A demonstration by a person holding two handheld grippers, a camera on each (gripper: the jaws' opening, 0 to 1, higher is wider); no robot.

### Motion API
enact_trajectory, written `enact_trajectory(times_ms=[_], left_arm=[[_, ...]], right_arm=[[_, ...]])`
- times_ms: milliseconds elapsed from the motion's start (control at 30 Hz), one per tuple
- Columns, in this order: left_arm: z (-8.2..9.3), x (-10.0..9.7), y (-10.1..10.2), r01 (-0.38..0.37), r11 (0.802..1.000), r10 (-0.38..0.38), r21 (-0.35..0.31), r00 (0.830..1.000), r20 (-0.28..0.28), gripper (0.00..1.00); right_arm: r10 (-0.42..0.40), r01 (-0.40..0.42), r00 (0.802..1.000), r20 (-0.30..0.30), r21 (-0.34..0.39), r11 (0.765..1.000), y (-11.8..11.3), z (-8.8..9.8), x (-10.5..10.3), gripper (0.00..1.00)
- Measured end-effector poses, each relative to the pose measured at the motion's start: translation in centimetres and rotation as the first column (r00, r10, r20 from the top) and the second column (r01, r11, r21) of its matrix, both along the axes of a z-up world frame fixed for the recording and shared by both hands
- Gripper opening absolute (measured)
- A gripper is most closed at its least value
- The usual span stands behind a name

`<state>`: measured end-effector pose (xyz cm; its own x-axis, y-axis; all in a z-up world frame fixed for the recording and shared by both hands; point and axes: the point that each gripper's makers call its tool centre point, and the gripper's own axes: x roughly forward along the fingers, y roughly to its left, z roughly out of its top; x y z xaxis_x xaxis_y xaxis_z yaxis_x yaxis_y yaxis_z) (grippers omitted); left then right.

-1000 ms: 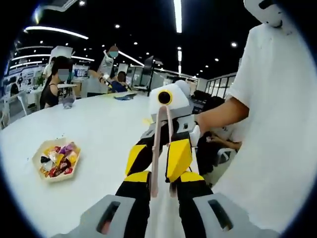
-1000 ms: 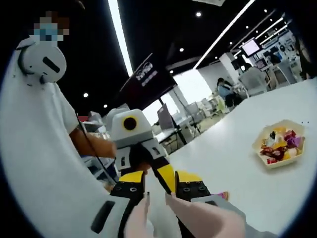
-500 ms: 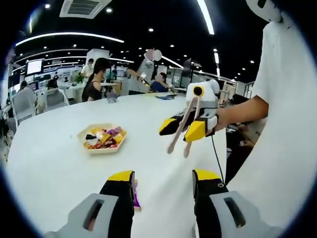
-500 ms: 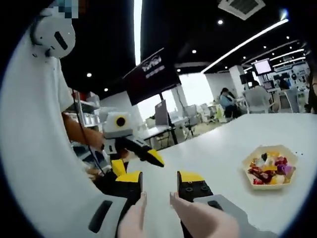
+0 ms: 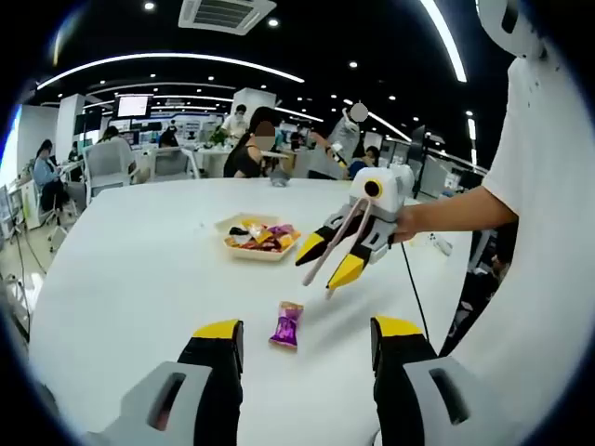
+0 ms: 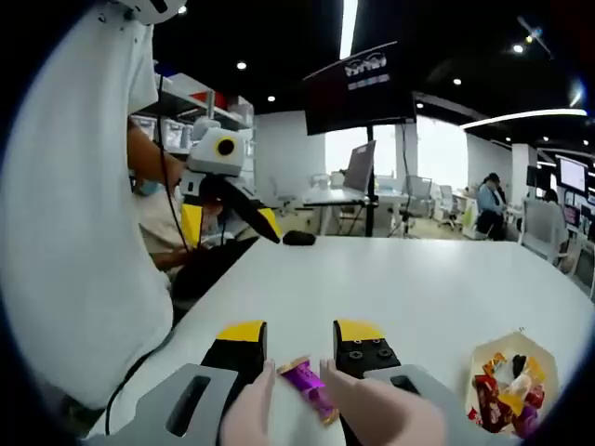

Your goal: Place the target food into the container with the food tongs after gripping and lifting it, then release it inside without dropping or visibly crushing the food.

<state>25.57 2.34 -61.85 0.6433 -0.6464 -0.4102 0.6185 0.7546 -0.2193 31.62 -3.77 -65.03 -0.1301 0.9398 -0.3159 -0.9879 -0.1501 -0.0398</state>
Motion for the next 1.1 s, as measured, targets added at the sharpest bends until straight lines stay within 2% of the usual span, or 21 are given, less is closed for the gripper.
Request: enact_trajectory(times_ms=[133, 233, 267, 333, 367, 400, 467, 567, 600, 633, 667, 700, 767, 833, 867, 933, 967, 1000, 1067, 1100], left_arm=[[-0.6, -0.8, 0.7, -0.051, 0.999, 0.051, 0.006, 0.998, -0.029, 0.61], [-0.9, -1.3, 1.4, -0.084, 0.996, 0.084, 0.007, 0.995, -0.043, 0.61], [-1.1, -1.4, 1.8, -0.103, 0.995, 0.103, 0.013, 0.993, -0.058, 0.61], [-1.2, -1.5, 2.3, -0.123, 0.992, 0.124, 0.017, 0.99, -0.068, 0.61], [-1.3, -1.5, 2.5, -0.133, 0.991, 0.134, 0.017, 0.988, -0.076, 0.61], [-1.4, -1.5, 2.8, -0.148, 0.989, 0.148, 0.015, 0.986, -0.081, 0.61], [-1.6, -1.4, 3.1, -0.161, 0.987, 0.163, 0.023, 0.982, -0.096, 0.61], [-1.8, -1.2, 3.4, -0.172, 0.985, 0.174, 0.027, 0.979, -0.105, 0.61], [-1.9, -1.0, 3.5, -0.175, 0.984, 0.177, 0.028, 0.978, -0.112, 0.61], [-1.9, -1.0, 3.6, -0.175, 0.984, 0.178, 0.03, 0.978, -0.113, 0.6], [-1.9, -0.9, 3.6, -0.176, 0.984, 0.178, 0.031, 0.977, -0.114, 0.6], [-1.8, -0.8, 3.8, -0.179, 0.983, 0.182, 0.034, 0.976, -0.116, 0.6], [-1.6, -0.7, 3.9, -0.181, 0.983, 0.183, 0.027, 0.976, -0.117, 0.59], [-1.5, -0.6, 3.8, -0.18, 0.983, 0.181, 0.024, 0.977, -0.114, 0.59], [-1.5, -0.5, 3.8, -0.177, 0.984, 0.178, 0.025, 0.977, -0.113, 0.59], [-1.4, -0.3, 3.8, -0.174, 0.984, 0.176, 0.025, 0.978, -0.112, 0.59], [-1.4, -0.3, 3.8, -0.172, 0.985, 0.174, 0.028, 0.978, -0.112, 0.58], [-1.2, -0.2, 3.7, -0.162, 0.986, 0.165, 0.031, 0.98, -0.108, 0.57], [-0.8, -0.1, 3.7, -0.151, 0.988, 0.154, 0.038, 0.984, -0.088, 0.58], [-0.5, 0.0, 3.7, -0.148, 0.988, 0.15, 0.035, 0.985, -0.083, 0.58]], right_arm=[[0.117, -0.116, 0.993, 0.023, -0.052, 0.992, 1.3, -2.3, 0.0, 0.27], [0.217, -0.211, 0.975, 0.05, -0.101, 0.972, 1.9, -4.2, -0.2, 0.27], [0.227, -0.221, 0.972, 0.052, -0.11, 0.969, 1.9, -4.5, -0.2, 0.28], [0.285, -0.277, 0.957, 0.055, -0.121, 0.953, 2.1, -5.1, -0.5, 0.28], [0.323, -0.309, 0.944, 0.073, -0.156, 0.938, 1.9, -5.8, -0.5, 0.28], [0.355, -0.342, 0.933, 0.061, -0.162, 0.926, 1.9, -6.2, -0.7, 0.28], [0.392, -0.376, 0.917, 0.067, -0.177, 0.91, 2.1, -6.8, -0.7, 0.28], [0.401, -0.388, 0.915, 0.046, -0.17, 0.906, 2.4, -7.2, -0.7, 0.27], [0.414, -0.4, 0.909, 0.039, -0.193, 0.896, 2.4, -7.9, -0.8, 0.27], [0.405, -0.397, 0.914, 0.023, -0.149, 0.905, 2.8, -7.2, -0.7, 0.26], [0.39, -0.386, 0.921, 0.0, -0.142, 0.911, 3.0, -7.1, -0.6, 0.25], [0.389, -0.381, 0.921, 0.014, -0.172, 0.908, 2.7, -7.6, -0.1, 0.24], [0.336, -0.336, 0.942, -0.028, -0.158, 0.929, 2.9, -7.4, 0.3, 0.22], [0.343, -0.338, 0.939, -0.004, -0.175, 0.925, 2.9, -7.5, 0.0, 0.21], [0.356, -0.343, 0.934, 0.037, -0.196, 0.919, 2.9, -7.6, -0.4, 0.2], [0.356, -0.345, 0.934, 0.027, -0.197, 0.918, 3.1, -7.6, -1.1, 0.2], [0.355, -0.34, 0.934, 0.044, -0.198, 0.919, 3.2, -7.6, -1.1, 0.2], [0.347, -0.334, 0.938, 0.03, -0.199, 0.921, 3.2, -7.5, -1.1, 0.2], [0.316, -0.299, 0.947, 0.061, -0.203, 0.932, 3.5, -7.5, -0.6, 0.2], [0.318, -0.307, 0.948, 0.024, -0.205, 0.929, 3.4, -7.2, -1.0, 0.21]])
